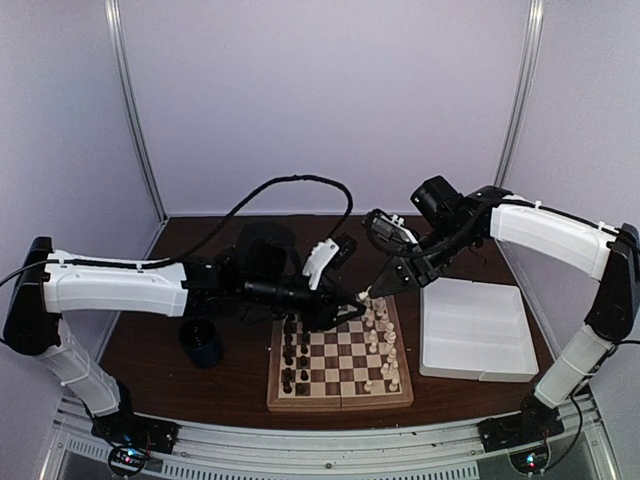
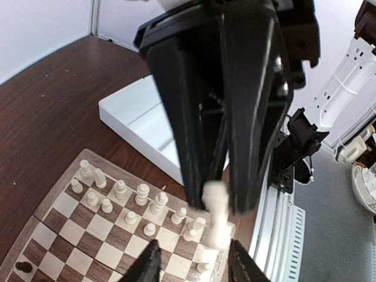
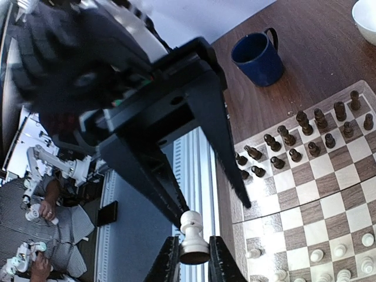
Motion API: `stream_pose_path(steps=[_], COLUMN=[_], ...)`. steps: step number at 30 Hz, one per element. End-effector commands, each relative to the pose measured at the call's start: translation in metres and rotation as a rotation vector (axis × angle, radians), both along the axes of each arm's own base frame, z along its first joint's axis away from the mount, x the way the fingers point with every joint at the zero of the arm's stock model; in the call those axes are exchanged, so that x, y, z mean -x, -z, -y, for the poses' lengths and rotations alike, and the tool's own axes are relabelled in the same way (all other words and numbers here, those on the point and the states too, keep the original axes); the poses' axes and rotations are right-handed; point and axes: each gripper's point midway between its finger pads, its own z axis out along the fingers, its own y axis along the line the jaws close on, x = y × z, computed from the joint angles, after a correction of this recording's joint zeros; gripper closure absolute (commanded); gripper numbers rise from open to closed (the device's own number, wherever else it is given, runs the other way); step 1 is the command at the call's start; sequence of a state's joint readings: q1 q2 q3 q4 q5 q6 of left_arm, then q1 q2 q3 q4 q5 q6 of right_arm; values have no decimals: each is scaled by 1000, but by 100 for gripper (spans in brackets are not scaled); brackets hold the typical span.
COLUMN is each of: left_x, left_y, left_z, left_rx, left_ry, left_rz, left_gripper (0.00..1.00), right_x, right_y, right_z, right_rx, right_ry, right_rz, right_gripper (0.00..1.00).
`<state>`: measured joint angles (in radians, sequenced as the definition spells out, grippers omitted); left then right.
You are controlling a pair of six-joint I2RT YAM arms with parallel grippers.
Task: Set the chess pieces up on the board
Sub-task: Pass from the left arm to the right, then pass from the right arm to the left
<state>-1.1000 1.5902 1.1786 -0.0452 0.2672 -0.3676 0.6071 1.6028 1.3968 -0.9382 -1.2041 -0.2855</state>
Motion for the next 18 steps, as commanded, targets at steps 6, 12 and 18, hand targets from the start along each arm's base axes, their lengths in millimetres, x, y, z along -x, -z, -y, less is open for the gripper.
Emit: stream_pose_path(steps=[6,12,18], left_x=[-20,-15,-15], left_y=[-82,-85,-79], left_z=[-22,-5,2], left_rx=[548,631,624], left_ry=[-179,-114,-97], left_rz=[157,80,32], left_gripper=[54,57,68], right_x=[-15,-16,-19], right_y=[-34,-35,-38], right_z=[2,4,6], right_rx=[-201,-206,-222], right_ry=[34,48,70], right_rz=[-138,-142,-152], right_gripper=[85,84,84])
